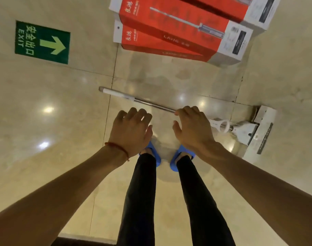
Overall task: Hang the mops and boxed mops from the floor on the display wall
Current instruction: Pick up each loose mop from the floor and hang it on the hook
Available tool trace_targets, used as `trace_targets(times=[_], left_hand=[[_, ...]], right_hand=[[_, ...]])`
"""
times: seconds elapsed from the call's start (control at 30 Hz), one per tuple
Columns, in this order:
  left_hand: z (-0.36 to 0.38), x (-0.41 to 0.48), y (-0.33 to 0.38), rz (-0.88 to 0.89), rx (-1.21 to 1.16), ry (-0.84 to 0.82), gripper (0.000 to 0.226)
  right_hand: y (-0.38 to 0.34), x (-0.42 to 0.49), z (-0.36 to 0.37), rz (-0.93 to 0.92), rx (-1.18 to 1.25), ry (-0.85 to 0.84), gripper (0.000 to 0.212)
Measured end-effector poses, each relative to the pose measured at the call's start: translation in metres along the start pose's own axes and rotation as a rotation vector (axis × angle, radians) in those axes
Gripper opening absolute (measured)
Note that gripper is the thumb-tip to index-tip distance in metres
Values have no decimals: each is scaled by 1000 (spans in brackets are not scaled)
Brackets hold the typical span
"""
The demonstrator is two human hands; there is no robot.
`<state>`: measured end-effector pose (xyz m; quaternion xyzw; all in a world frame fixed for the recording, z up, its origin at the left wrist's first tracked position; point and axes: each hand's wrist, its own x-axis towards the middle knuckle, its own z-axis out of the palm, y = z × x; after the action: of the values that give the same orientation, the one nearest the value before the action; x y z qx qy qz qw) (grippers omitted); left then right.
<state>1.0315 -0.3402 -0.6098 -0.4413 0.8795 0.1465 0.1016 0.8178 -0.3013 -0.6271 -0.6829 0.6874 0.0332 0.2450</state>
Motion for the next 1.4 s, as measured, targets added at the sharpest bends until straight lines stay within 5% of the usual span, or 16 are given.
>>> trace_targets(times=[0.33, 0.57, 0.8, 1.0, 1.13, 1.4], left_hand=[[256, 68, -40, -92, 36, 6, 41], [332, 80, -57, -188, -81, -17, 34], [273, 68, -39, -486, -368, -187, 40], [168, 71, -29, -1302, -1512, -86, 38], [93, 59, -22, -1287, -1795, 137, 24], [9, 58, 33, -1145, -1769, 223, 6]], right_hand=[[103, 116, 249, -22, -110, -139, 34], [130, 163, 319, 10, -14, -332, 40], [133, 163, 288, -5, 82, -629, 27], [127, 110, 193, -9, 132, -594, 22], [122, 78, 131, 51, 132, -678, 25], [132, 45, 45, 72, 279, -735, 15]])
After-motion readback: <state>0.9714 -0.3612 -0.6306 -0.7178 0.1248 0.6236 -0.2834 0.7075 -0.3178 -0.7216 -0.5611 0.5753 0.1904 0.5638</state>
